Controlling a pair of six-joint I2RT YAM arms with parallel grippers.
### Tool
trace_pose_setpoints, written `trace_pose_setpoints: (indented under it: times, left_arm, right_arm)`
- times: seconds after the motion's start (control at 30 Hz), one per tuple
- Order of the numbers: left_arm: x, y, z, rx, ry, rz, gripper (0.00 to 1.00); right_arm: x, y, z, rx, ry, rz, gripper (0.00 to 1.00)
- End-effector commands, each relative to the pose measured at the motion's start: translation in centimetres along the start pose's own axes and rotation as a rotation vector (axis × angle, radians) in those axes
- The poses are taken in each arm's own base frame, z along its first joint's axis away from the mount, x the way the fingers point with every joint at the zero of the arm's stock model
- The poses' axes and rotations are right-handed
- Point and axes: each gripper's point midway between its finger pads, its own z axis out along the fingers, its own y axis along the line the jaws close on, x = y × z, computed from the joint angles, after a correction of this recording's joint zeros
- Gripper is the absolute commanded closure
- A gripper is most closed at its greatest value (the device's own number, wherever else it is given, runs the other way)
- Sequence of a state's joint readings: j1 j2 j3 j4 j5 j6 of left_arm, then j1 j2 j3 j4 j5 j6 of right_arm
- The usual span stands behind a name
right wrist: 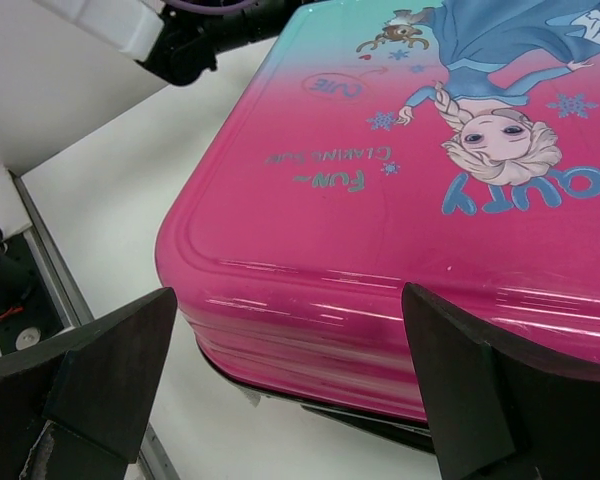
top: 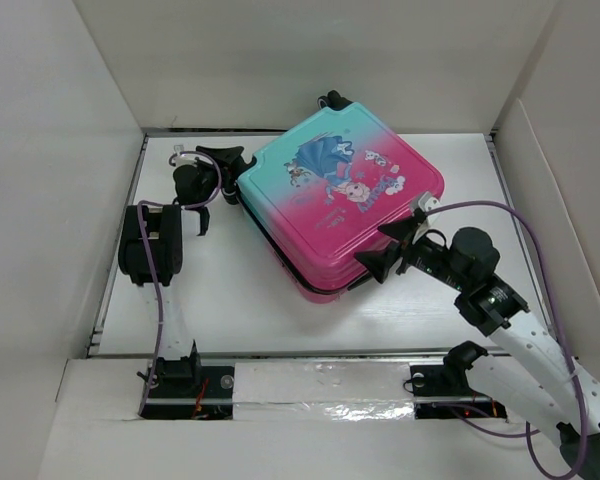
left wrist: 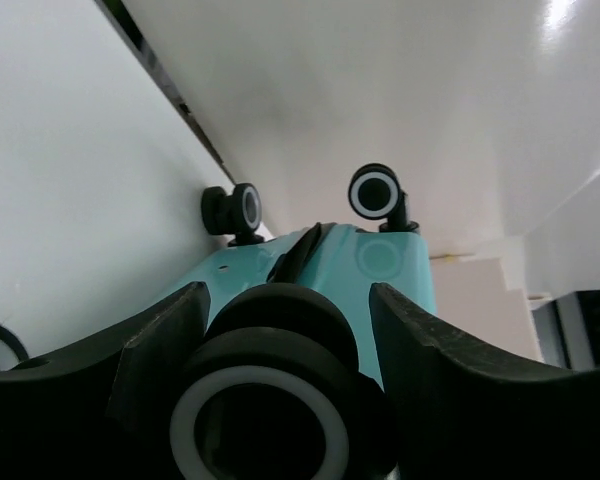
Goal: Pack the luggage
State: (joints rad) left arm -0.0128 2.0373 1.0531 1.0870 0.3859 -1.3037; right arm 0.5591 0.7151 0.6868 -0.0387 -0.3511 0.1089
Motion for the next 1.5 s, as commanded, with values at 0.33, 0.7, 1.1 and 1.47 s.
trace_pose_setpoints:
  times: [0.33, 0.7, 1.1, 1.47]
  left_arm:
    - [-0.8, -15.2, -2.7, 0.371, -0.029, 0.117, 1.0]
    - [-1.3, -22.1, -5.6, 0.359, -0.048, 0.24, 1.0]
    - [-1.3, -26.1, -5.7, 0.358, -0.022, 0.236, 1.0]
    - [-0.2, -15.7, -4.9, 0.195, -0.003, 0.187, 1.0]
  right_arm:
    - [-1.3, 0.5, -0.8, 0.004, -0.045, -0.03, 0.0]
    - [-2.0, 1.4, -2.1, -0.015, -0.073, -0.044, 0.0]
    - [-1.7, 1.5, -2.4, -0.015, -0.082, -0.048, 0.0]
    - [2.0, 2.1, -3.5, -0.026, -0.021, 0.021, 0.83]
